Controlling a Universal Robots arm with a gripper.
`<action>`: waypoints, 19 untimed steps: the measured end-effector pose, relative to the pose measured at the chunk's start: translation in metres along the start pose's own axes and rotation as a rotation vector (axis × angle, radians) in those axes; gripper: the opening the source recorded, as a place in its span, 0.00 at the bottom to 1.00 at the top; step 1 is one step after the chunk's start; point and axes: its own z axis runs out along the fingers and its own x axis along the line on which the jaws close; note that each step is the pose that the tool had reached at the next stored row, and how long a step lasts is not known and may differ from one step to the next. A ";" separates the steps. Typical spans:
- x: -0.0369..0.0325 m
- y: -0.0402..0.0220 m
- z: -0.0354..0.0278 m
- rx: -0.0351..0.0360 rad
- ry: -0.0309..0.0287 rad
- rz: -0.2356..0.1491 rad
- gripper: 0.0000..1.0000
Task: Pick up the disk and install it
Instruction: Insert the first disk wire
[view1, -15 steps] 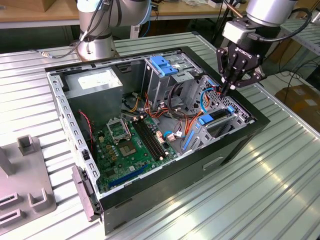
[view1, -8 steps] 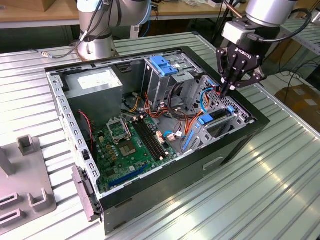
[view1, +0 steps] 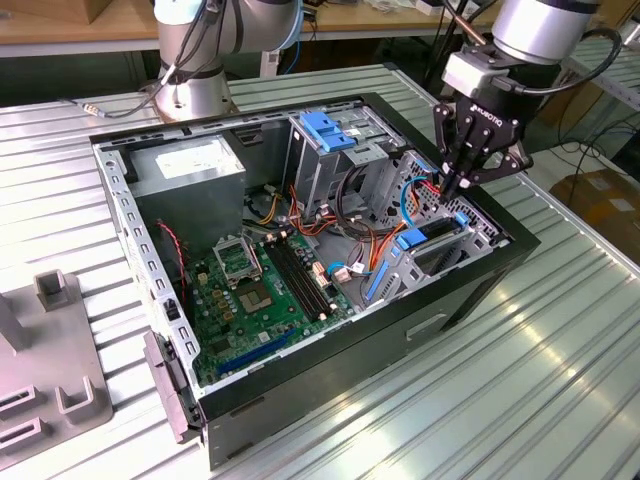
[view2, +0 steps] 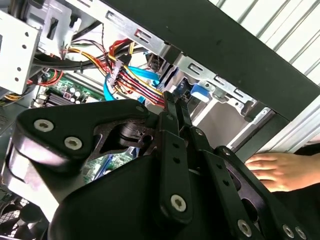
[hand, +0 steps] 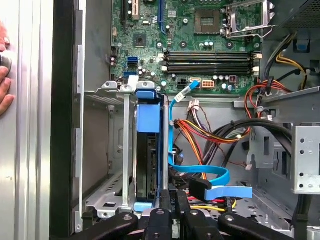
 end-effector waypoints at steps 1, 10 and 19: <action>0.0019 0.0000 0.0006 0.0000 -0.0001 0.000 0.16; 0.0167 0.0097 0.0071 0.0006 -0.0376 0.000 0.16; 0.0207 0.0105 0.0124 0.0011 -0.0378 -0.010 0.16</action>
